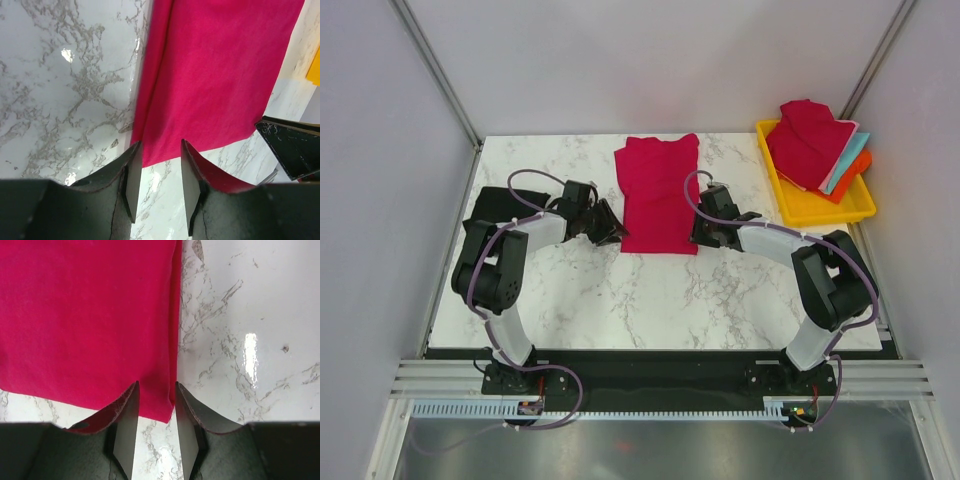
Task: Fold and stack the t-shirts
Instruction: Fold the tshirt
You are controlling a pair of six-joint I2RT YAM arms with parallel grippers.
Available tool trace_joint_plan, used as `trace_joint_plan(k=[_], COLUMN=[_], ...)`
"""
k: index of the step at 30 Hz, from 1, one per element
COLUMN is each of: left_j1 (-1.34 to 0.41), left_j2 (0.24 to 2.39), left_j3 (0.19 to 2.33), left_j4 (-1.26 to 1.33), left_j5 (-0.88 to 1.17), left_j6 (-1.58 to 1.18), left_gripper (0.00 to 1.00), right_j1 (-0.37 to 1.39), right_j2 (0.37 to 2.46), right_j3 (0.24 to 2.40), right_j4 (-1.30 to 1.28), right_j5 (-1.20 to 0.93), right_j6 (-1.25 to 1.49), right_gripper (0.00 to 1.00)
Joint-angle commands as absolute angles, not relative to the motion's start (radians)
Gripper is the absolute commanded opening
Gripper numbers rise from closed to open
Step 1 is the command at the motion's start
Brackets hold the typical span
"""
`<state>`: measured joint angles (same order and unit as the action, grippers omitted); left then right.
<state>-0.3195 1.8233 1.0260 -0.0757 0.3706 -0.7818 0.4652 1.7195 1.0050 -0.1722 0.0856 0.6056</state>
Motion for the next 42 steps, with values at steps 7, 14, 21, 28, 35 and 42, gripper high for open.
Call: trace_joint_plan(k=[7, 14, 21, 28, 35, 42], left_j1=[-0.331, -0.333, -0.333, -0.333, -0.331, -0.331], left_j2=[1.853, 1.871, 1.853, 1.796, 1.707, 1.697], left_j3=[1.077, 1.089, 1.080, 1.052, 0.971, 0.920], left_j4=[-0.071, -0.086, -0.091, -0.100, -0.095, -0.089], left_j5=[0.365, 0.367, 0.377, 0.359, 0.347, 0.368], left_j6=[-0.727, -0.727, -0.727, -0.718, -0.718, -0.716], left_gripper=[0.40, 0.18, 0.02, 0.02, 0.02, 0.07], right_j1=[0.462, 0.462, 0.462, 0.460, 0.462, 0.462], right_j2=[1.792, 1.798, 1.764, 1.721, 1.622, 1.601], right_j3=[1.084, 1.089, 1.072, 1.055, 0.977, 0.905], right_j4=[-0.160, -0.164, -0.166, -0.166, -0.138, -0.115], right_j5=[0.123, 0.129, 0.104, 0.106, 0.126, 0.100], right_j6=[0.594, 0.592, 0.598, 0.600, 0.607, 0.614], right_gripper=[0.36, 0.24, 0.00, 0.00, 0.00, 0.00])
